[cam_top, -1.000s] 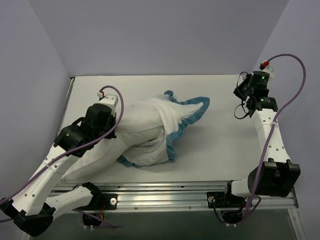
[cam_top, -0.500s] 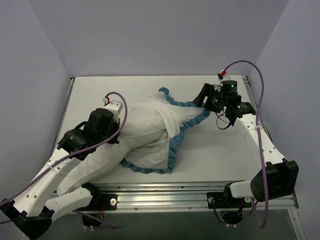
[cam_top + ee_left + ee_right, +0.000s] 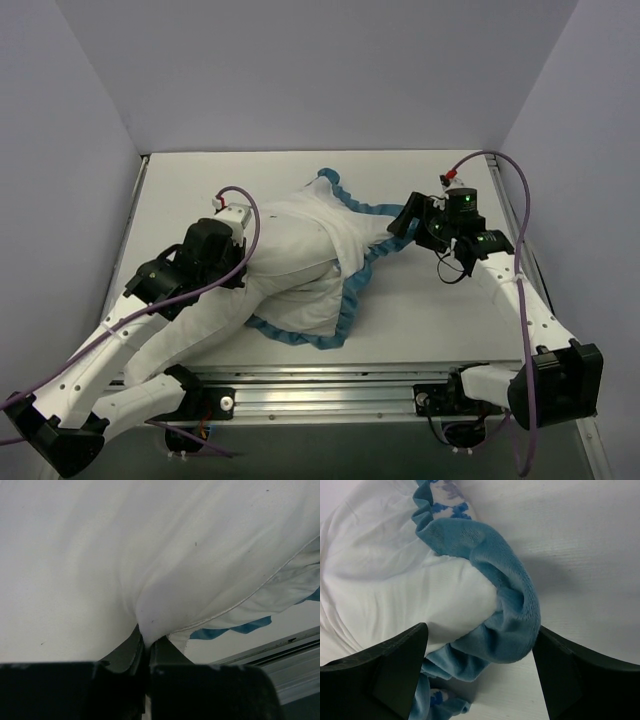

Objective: Remove the pillowcase from the pillow

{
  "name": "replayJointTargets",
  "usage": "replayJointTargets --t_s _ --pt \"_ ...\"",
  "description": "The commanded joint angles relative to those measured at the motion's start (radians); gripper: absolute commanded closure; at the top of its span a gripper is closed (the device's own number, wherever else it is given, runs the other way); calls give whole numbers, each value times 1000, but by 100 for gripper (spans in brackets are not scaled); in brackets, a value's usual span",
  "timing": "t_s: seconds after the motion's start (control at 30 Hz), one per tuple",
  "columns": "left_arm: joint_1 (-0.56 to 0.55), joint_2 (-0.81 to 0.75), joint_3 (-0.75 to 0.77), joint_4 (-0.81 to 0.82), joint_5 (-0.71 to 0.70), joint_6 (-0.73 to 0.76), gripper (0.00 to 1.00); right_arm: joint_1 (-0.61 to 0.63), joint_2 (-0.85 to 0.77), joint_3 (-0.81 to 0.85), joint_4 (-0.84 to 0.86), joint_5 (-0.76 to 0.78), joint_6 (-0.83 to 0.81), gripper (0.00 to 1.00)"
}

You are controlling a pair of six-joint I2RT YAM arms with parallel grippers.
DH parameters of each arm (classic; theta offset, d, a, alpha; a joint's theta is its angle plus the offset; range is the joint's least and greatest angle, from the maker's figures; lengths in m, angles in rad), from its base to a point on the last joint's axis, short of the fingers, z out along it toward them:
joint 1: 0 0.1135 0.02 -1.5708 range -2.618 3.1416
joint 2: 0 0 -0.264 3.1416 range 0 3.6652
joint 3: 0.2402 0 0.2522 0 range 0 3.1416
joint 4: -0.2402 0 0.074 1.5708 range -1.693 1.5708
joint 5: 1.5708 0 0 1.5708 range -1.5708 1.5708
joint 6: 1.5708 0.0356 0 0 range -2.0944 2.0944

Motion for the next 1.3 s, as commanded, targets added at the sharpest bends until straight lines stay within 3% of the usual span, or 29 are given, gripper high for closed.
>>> replayJointTargets --t_s 0.0,0.1,0.13,0.2,0.23,0.3,0.43,0.6,0.7,0.9,1.27 --pt "3 -9 6 88 3 -13 98 -4 11 -29 103 -50 37 22" --pt "5 -9 3 85 -5 -12 98 -3 26 -43 172 -60 60 31" --pt "3 -9 2 80 -8 -12 98 -5 31 -45 189 -52 63 45" --pt "3 -12 -6 74 -14 -12 98 -8 44 -34 241 -44 77 62" --pt "3 -15 -7 66 -21 -13 98 -11 54 -25 255 -47 79 82" --pt "6 -18 -9 45 -61 -21 98 -23 84 7 273 -52 73 100" --pt "20 -33 3 -13 -176 -44 98 -158 132 185 224 -40 74 100" --pt "68 -20 34 -113 -319 -56 98 -451 207 453 117 48 99 100" --pt "103 -3 66 -156 -387 -62 98 -551 245 588 97 34 148 100" --pt "161 16 123 -220 -505 -50 98 -589 331 829 -24 43 100 100" --pt "198 71 126 -268 -588 -36 98 -671 382 1001 -75 -12 90 100"
